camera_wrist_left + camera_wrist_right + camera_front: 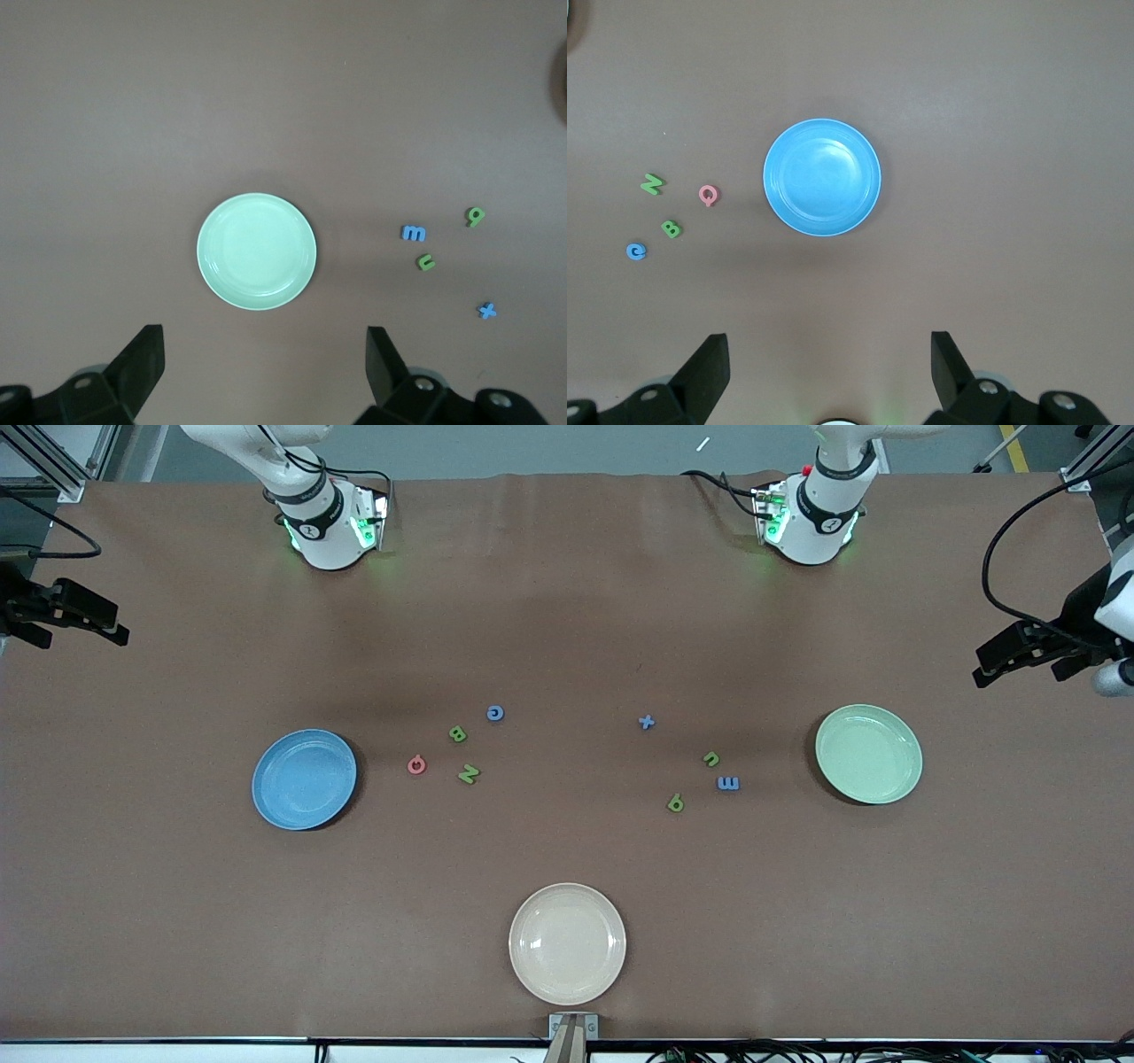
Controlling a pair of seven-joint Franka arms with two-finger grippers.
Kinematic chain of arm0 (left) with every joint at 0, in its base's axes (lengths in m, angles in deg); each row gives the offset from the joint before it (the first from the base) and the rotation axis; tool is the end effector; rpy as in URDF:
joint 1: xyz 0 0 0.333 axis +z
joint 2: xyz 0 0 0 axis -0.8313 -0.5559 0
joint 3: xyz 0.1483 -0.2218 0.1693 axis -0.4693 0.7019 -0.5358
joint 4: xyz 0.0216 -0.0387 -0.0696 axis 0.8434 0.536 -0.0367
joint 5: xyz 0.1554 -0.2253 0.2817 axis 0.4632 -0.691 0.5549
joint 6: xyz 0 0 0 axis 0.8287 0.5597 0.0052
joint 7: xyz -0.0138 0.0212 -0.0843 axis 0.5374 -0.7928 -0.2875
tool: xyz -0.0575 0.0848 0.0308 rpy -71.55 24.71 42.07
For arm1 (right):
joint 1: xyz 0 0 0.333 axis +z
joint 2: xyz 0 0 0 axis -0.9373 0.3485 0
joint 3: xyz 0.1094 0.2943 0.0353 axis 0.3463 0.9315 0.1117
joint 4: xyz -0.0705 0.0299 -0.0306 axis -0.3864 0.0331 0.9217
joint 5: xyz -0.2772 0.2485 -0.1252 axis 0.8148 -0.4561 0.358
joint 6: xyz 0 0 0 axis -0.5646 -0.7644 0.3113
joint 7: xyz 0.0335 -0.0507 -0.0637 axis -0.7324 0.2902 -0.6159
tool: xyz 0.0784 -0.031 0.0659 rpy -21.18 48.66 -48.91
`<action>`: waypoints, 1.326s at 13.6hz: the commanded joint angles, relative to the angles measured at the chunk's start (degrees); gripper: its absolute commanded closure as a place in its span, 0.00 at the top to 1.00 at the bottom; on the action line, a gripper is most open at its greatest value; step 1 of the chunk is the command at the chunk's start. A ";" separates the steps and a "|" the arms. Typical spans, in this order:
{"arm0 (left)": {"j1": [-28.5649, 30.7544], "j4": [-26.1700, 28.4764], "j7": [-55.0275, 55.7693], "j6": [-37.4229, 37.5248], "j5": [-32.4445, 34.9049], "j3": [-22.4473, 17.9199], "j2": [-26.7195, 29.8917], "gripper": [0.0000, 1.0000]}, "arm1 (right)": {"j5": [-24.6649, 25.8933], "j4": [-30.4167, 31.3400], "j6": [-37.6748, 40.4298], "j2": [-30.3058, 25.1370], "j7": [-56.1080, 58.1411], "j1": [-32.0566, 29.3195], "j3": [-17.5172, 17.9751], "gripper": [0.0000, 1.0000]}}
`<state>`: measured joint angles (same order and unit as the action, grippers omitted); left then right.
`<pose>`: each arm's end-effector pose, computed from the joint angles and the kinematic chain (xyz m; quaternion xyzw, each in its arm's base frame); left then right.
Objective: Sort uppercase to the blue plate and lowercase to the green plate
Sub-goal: 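Move the left gripper to the blue m while the right gripper reaches the pink Q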
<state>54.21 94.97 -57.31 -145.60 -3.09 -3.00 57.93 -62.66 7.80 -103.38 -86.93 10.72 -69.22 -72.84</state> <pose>0.5600 -0.0151 0.6055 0.9989 0.0436 0.0160 0.0030 0.5257 -0.0393 0.6331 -0.9994 -0.0067 0.0290 0.0165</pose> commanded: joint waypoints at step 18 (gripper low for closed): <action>-19.07 22.78 26.55 -41.90 -0.95 1.57 -20.44 1.00 | -1.29 5.54 -15.86 14.42 -12.00 -3.29 0.13 1.00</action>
<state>36.15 114.93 -30.99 -183.54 -4.08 -1.04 38.61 -62.84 8.43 -115.59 -71.10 3.11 -72.32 -73.20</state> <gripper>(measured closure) 0.000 0.000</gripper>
